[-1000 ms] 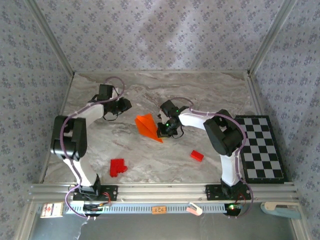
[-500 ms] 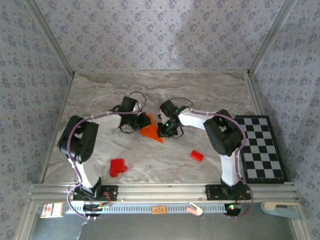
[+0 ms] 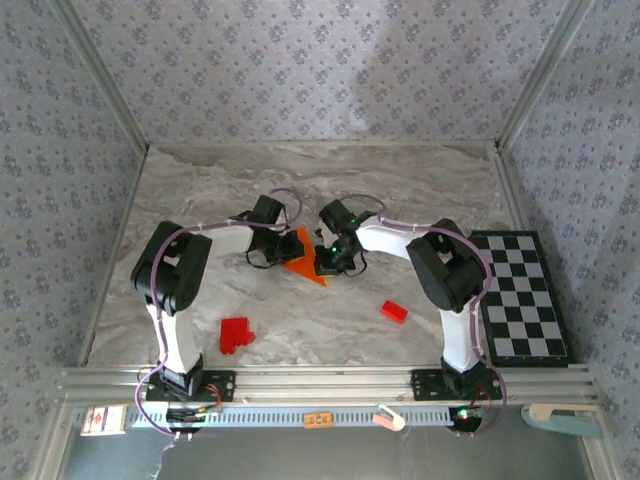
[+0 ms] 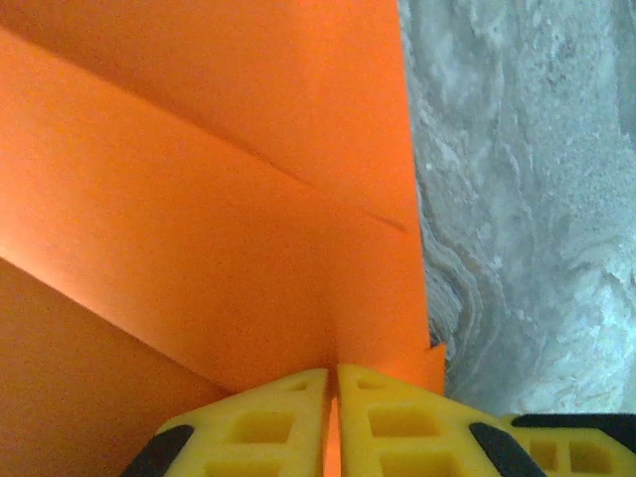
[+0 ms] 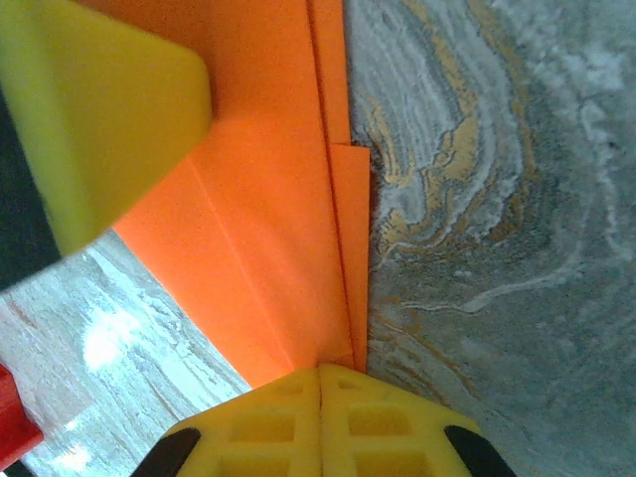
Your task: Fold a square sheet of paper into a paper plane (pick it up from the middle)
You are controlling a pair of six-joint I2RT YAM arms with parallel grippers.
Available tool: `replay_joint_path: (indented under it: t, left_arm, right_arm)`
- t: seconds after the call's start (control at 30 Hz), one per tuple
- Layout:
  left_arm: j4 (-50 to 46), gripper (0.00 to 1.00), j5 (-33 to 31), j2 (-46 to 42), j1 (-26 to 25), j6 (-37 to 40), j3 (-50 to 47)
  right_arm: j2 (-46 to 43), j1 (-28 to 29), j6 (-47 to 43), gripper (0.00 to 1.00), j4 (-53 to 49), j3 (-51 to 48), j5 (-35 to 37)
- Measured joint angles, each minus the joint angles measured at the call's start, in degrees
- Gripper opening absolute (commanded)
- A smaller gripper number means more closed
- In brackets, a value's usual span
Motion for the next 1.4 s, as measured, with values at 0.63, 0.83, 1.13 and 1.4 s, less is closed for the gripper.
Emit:
replay_joint_path:
  t: [0.63,0.83,1.13,1.4]
  left_arm:
    - [-4.0,0.16,-5.0,5.6,14.4,6.6,10.7]
    - [-4.6,0.28,-7.7,-2.4,15.2,5.4,8.3]
    - [-2.1,0.63,-8.7,-24.2,15.1,-1.1,-2.7]
    - [-0.9,0.79,-6.6,-27.0,15.1,-6.5,-11.8]
  right_arm:
    - [0.0,0.0,0.0,0.09,-0.1,0.2,0.0]
    - [-0.6,0.2,0.6,0.21,-0.1,0.4,0.1]
    - [-7.5,-0.2,1.6,0.35,5.9,0.7,0.5]
    - [-5.4,-3.2,-0.4,0.39,10.2,3.0,-0.7]
